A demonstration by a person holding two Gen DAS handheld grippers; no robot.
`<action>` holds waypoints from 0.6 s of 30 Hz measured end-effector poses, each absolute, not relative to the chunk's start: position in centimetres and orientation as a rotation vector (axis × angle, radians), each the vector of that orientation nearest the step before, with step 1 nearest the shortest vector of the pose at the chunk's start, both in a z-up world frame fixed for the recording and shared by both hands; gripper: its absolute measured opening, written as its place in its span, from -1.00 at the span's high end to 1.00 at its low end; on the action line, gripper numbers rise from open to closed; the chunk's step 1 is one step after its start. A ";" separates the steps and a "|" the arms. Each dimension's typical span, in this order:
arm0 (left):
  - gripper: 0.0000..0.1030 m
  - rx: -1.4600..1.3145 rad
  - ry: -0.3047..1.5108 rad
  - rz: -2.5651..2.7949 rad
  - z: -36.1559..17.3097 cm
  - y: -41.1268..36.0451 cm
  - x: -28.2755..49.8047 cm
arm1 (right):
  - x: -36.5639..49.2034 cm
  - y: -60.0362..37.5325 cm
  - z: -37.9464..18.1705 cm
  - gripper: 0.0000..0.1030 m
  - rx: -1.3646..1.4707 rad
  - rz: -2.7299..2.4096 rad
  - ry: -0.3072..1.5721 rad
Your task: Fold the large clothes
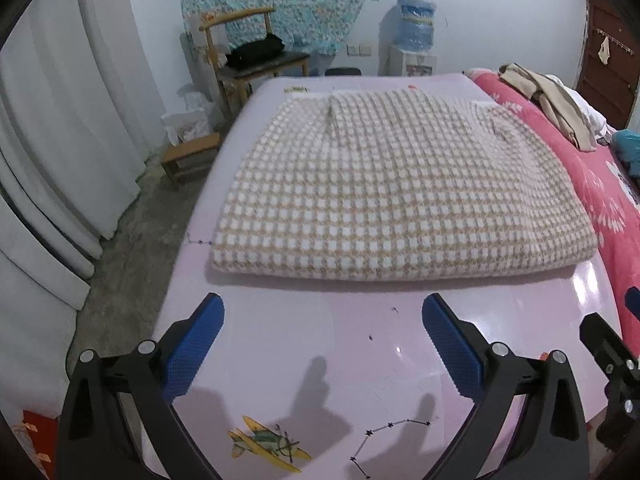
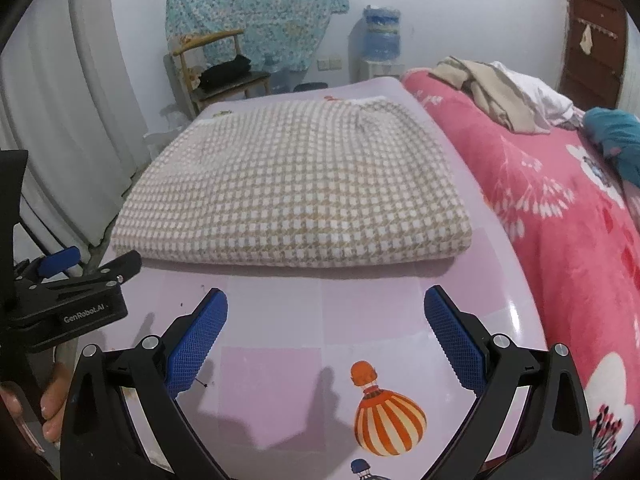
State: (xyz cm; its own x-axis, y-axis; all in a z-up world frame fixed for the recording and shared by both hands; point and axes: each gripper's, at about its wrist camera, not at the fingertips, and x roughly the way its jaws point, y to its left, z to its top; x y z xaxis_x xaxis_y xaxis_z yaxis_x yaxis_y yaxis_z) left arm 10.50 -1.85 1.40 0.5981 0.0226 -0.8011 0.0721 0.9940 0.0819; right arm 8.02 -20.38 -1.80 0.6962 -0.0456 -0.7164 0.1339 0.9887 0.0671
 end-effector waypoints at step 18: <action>-0.89 0.101 0.966 -0.069 0.8 -2.6 10.6 | 8.2 -20.5 -2.1 -0.84 0.109 -0.097 0.818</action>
State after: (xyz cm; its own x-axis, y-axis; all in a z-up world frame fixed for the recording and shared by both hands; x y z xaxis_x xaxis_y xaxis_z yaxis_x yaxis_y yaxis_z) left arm 10.63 -2.62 0.80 0.5666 -0.0131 -0.8239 0.1035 0.9931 0.0554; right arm 8.24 -20.48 -2.11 0.6799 -0.0442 -0.7319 0.1285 0.9899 0.0596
